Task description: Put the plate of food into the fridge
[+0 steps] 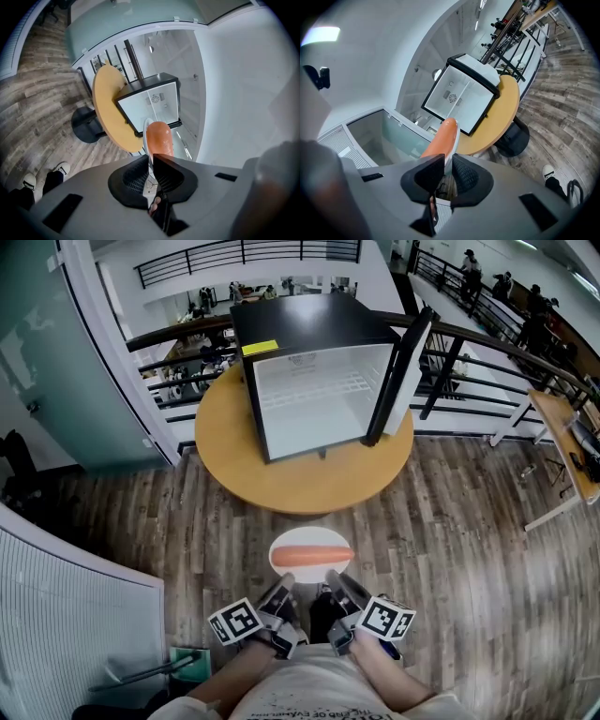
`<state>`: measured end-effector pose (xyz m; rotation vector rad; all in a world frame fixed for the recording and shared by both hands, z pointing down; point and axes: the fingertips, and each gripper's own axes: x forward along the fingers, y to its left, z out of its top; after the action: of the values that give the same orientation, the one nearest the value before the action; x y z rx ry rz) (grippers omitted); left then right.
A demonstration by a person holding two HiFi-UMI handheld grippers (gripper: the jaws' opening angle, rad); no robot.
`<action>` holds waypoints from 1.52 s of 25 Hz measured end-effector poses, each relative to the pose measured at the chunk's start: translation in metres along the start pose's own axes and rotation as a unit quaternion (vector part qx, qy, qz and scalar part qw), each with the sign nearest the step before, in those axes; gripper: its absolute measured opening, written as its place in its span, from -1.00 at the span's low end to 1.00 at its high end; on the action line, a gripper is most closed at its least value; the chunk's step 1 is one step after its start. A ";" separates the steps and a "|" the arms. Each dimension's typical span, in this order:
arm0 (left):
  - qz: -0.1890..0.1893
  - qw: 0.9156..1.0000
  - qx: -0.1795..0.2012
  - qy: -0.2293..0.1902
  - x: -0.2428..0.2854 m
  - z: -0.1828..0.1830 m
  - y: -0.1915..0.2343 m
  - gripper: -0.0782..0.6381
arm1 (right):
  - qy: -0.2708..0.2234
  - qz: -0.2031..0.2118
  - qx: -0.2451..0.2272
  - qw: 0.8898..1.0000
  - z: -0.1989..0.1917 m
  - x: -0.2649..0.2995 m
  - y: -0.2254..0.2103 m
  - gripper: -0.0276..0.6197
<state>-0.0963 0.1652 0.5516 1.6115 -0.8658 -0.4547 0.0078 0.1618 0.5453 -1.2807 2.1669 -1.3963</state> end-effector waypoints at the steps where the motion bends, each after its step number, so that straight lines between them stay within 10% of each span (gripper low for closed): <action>1: 0.001 1.000 -0.002 -0.001 0.006 0.004 0.001 -0.66 | 0.001 0.000 -0.001 1.000 0.005 0.005 -0.002 -0.71; 27: 0.005 0.999 0.007 -0.053 0.202 0.112 -0.027 -0.66 | 0.042 0.033 -0.021 0.998 0.190 0.144 -0.049 -0.71; 38: 0.018 0.999 0.008 -0.046 0.221 0.141 -0.026 -0.66 | 0.040 0.027 -0.010 0.999 0.207 0.173 -0.046 -0.72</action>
<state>-0.0456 -0.0928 0.5305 1.5981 -0.9683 -0.5005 0.0611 -0.1055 0.5190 -1.1828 2.2561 -1.4305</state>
